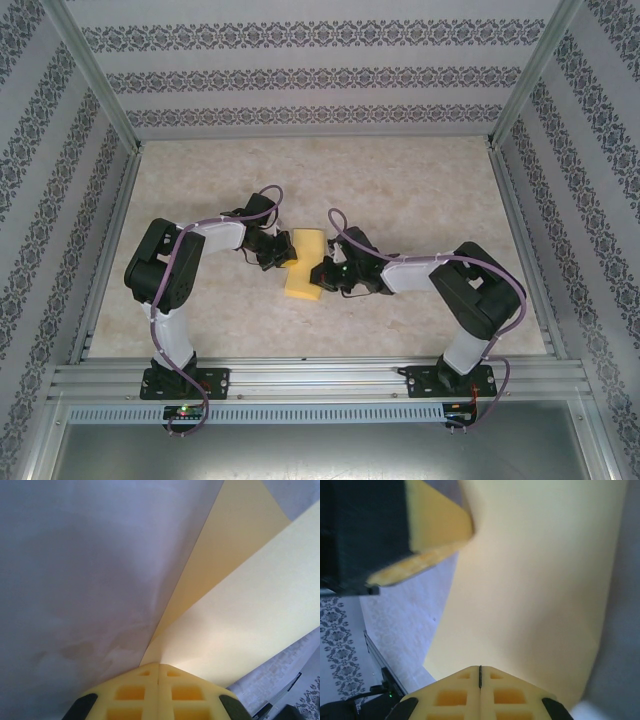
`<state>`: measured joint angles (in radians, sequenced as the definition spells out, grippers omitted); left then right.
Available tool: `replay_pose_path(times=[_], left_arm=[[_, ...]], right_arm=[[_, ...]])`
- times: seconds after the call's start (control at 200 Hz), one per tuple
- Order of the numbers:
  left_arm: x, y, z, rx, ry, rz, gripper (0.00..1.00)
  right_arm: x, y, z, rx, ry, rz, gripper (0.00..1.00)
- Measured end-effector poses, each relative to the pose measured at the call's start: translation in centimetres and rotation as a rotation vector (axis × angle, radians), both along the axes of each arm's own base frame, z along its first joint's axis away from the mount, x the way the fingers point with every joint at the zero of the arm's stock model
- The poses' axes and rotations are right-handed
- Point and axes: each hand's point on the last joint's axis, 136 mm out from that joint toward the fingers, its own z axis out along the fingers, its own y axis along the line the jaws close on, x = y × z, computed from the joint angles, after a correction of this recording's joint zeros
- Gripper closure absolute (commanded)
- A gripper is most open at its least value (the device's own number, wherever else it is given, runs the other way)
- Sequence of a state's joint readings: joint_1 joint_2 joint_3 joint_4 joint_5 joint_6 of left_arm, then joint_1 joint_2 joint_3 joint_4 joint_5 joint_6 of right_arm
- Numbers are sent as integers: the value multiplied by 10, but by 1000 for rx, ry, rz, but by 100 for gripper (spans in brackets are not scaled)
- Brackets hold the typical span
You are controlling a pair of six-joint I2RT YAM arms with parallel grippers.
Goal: Fold a paper plane with a square sheet of paper (pick it up from the middle)
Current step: Fold the square sheet of paper in half at the center of the table.
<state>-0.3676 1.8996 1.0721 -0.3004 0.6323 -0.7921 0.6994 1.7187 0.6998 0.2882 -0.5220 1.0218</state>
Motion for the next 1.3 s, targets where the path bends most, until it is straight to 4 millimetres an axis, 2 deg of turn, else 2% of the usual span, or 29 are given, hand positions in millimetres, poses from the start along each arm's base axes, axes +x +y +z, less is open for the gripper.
replay_pose_path(times=[0.105,0.385,0.575,0.689,0.804,1.059,1.169,1.304], left_arm=[[0,0,0,-1,1,0,100],[-1,-1,0,1,2,-4,100],[-1,-1,0,1,2,-4,100],[-1,-1,0,1,2,-4,100],[-1,-1,0,1,2,-4,100],[-1,-1,0,1,3,-4,100],[-1,-1,0,1,2,-4,100],[-1,-1,0,1,2,-4,100]], right_arm=[[-17,-8,-20,-31,42,10,94],[-19,-8,-18,-23,27,17,94],[-22,-3,0,5,-8,37,94],[-23,-3,-4,-3,0,38,94],[-29,-8,-20,-33,36,38,94],[-30,-10,-16,-37,37,38,94],[-17,-10,2,-16,-2,18,94],[22,-3,30,40,-83,-23,95]])
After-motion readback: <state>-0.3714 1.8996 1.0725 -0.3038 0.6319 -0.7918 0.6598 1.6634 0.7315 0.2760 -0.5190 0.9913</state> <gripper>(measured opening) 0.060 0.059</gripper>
